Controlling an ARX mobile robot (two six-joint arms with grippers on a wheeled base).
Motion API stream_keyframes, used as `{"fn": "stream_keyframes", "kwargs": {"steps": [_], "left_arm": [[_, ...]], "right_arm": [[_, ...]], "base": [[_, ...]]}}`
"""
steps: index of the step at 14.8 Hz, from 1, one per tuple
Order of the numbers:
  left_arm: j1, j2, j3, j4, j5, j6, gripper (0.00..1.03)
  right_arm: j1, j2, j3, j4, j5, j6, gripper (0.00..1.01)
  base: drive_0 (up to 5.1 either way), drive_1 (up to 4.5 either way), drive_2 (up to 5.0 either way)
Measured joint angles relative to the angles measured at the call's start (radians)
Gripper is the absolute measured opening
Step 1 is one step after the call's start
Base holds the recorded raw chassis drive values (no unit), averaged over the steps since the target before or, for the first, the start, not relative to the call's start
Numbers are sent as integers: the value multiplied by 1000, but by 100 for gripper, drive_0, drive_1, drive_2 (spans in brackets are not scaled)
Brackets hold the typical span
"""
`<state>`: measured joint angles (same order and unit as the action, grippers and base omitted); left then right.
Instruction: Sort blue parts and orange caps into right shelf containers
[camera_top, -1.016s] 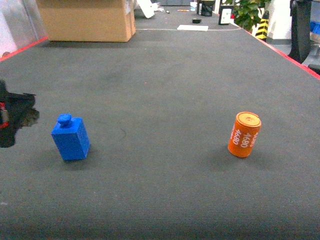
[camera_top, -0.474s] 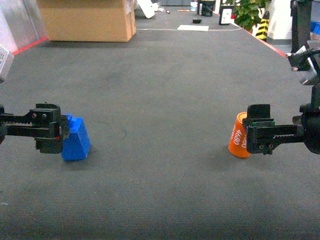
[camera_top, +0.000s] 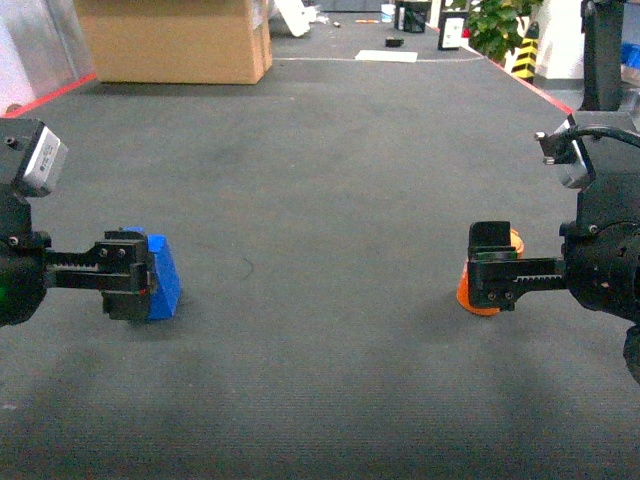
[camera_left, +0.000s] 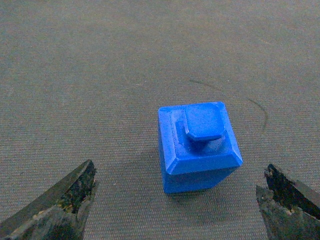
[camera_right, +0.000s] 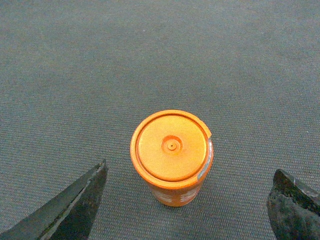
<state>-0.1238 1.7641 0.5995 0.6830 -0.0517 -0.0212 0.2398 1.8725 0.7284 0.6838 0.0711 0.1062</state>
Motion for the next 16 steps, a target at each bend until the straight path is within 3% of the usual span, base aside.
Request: {"fn": "stream_keyframes", "kwargs": {"steps": [8,12,13,16], "left_arm": [[-7,192,130,12,-21,-8,98],[-17,253,191,-13,-30,-39,98],[-19,255,195,-30,-29,-52,98],[-32,257,207,-41,-33,-52,73]], "right_arm": [[9,141,109,-14,23,40,98],[9,177,150,-39,53,62,98],[10,179,153,-50,58,63,91],[10,179,155,-82,57,63,61]], "base": [[0,0,0],[0,0,0],[0,0,0],[0,0,0]]}}
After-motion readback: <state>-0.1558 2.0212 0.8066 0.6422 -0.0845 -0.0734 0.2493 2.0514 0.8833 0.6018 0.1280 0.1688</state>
